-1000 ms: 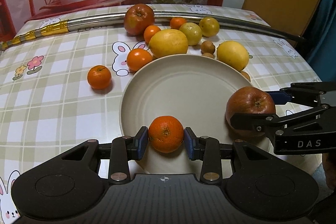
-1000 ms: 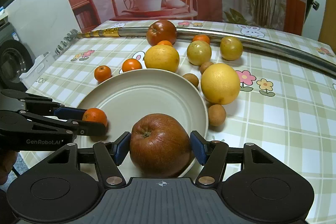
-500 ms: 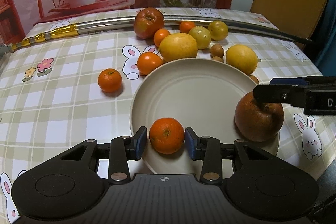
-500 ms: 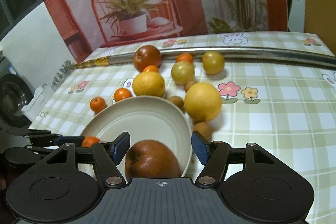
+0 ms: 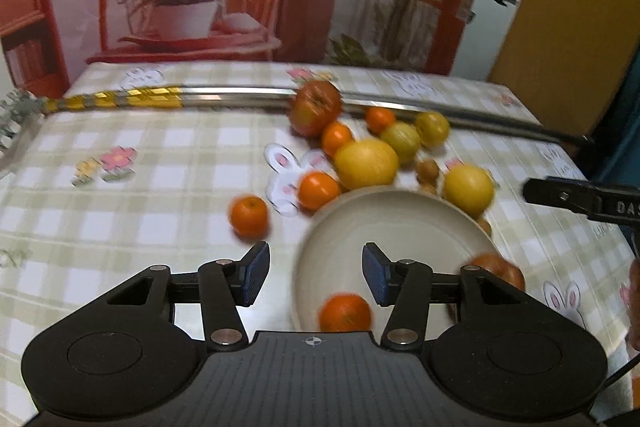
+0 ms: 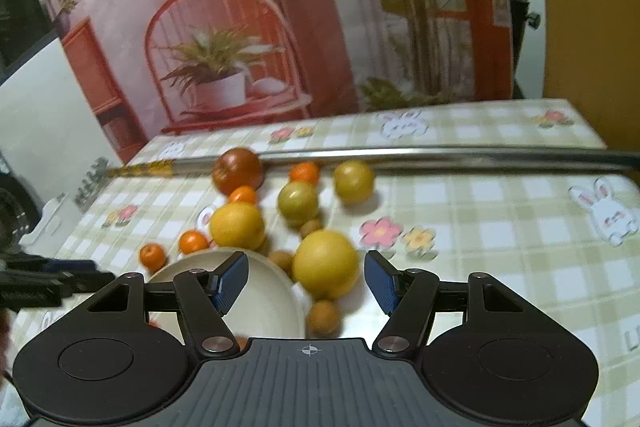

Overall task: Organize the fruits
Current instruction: 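Open the left tool over the plate while the right tool releases the apple there, then grasp another tangerine with the left tool while the right tool reaches the yellow grapefruit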

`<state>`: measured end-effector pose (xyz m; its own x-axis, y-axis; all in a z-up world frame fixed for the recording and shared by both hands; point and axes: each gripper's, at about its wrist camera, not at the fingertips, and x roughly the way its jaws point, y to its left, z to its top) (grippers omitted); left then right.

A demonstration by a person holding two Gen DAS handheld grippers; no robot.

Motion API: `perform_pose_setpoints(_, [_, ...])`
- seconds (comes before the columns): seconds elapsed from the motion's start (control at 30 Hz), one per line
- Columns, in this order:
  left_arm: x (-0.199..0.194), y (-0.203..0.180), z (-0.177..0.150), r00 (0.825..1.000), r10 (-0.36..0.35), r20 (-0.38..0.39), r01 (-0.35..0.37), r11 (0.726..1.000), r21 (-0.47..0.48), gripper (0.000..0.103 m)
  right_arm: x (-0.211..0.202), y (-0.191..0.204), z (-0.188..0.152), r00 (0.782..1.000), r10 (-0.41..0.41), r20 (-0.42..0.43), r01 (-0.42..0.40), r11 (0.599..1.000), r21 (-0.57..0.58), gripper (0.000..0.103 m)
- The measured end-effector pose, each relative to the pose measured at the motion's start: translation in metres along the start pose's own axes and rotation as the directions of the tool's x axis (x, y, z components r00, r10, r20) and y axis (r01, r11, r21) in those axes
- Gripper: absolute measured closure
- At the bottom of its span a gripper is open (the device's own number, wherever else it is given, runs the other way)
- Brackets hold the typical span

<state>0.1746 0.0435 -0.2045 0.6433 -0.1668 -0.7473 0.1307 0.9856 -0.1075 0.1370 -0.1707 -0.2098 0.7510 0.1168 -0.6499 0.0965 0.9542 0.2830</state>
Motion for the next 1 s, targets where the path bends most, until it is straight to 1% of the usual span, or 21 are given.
perform_pose_setpoints(0.07, [-0.004, 0.011, 0.013, 1.0, 0.02, 0.0, -0.02, 1.0, -0.022, 0.05, -0.001, -0.004, 0.008, 1.0, -0.014, 0.013, 0.014, 1.0, 0.001, 0.042])
perform_pose_setpoints(0.13, [-0.007, 0.026, 0.028, 1.0, 0.031, 0.001, -0.031, 0.998, -0.061, 0.053, -0.001, -0.007, 0.016, 0.999, -0.026, 0.028, 0.026, 1.0, 0.002, 0.042])
perform_pose_setpoints(0.27, [-0.018, 0.053, 0.057, 0.998, 0.051, 0.044, -0.045, 0.99, -0.133, 0.054, 0.001, -0.011, 0.032, 0.998, -0.041, 0.055, 0.04, 0.999, 0.002, 0.042])
perform_pose_setpoints(0.37, [-0.017, 0.064, 0.071, 0.998, 0.042, 0.042, -0.035, 0.988, -0.149, 0.054, 0.006, -0.014, 0.04, 0.997, -0.052, 0.054, 0.052, 0.999, 0.01, 0.042])
perform_pose_setpoints(0.47, [-0.002, 0.069, 0.073, 1.0, 0.025, 0.004, -0.024, 0.987, -0.158, 0.054, 0.012, -0.017, 0.041, 0.997, -0.061, 0.04, 0.06, 0.998, 0.024, 0.042])
perform_pose_setpoints(0.57, [0.024, 0.07, 0.066, 0.997, -0.002, -0.082, -0.013, 0.984, -0.178, 0.054, 0.017, -0.017, 0.037, 0.997, -0.069, 0.02, 0.068, 0.997, 0.021, 0.042])
perform_pose_setpoints(0.63, [0.042, 0.072, 0.058, 0.992, -0.034, -0.121, 0.009, 0.979, -0.203, 0.054, 0.019, -0.018, 0.033, 0.997, -0.075, 0.009, 0.075, 0.997, 0.019, 0.042])
perform_pose_setpoints(0.67, [0.049, 0.07, 0.055, 0.992, -0.045, -0.119, 0.02, 0.98, -0.2, 0.054, 0.02, -0.019, 0.032, 0.997, -0.077, 0.004, 0.077, 0.997, 0.022, 0.042])
perform_pose_setpoints(0.7, [0.054, 0.068, 0.051, 0.993, -0.047, -0.109, 0.027, 0.984, -0.176, 0.054, 0.02, -0.02, 0.03, 0.997, -0.078, 0.0, 0.078, 0.997, 0.025, 0.042])
perform_pose_setpoints(0.73, [0.06, 0.063, 0.048, 0.994, -0.034, -0.106, 0.019, 0.99, -0.141, 0.054, 0.02, -0.022, 0.029, 0.997, -0.08, -0.002, 0.08, 0.996, 0.027, 0.042])
perform_pose_setpoints(0.83, [0.078, 0.053, 0.04, 0.99, 0.014, -0.142, -0.023, 0.998, -0.061, 0.054, 0.02, -0.028, 0.027, 0.996, -0.085, -0.008, 0.085, 0.996, 0.041, 0.042])
perform_pose_setpoints(0.9, [0.085, 0.051, 0.037, 0.987, 0.021, -0.157, -0.028, 0.999, -0.04, 0.054, 0.02, -0.032, 0.026, 0.996, -0.086, -0.01, 0.086, 0.995, 0.056, 0.042])
perform_pose_setpoints(1.0, [0.091, 0.052, 0.036, 0.985, 0.021, -0.17, -0.029, 0.999, -0.046, 0.054, 0.023, -0.037, 0.025, 0.996, -0.088, -0.015, 0.089, 0.993, 0.073, 0.042])
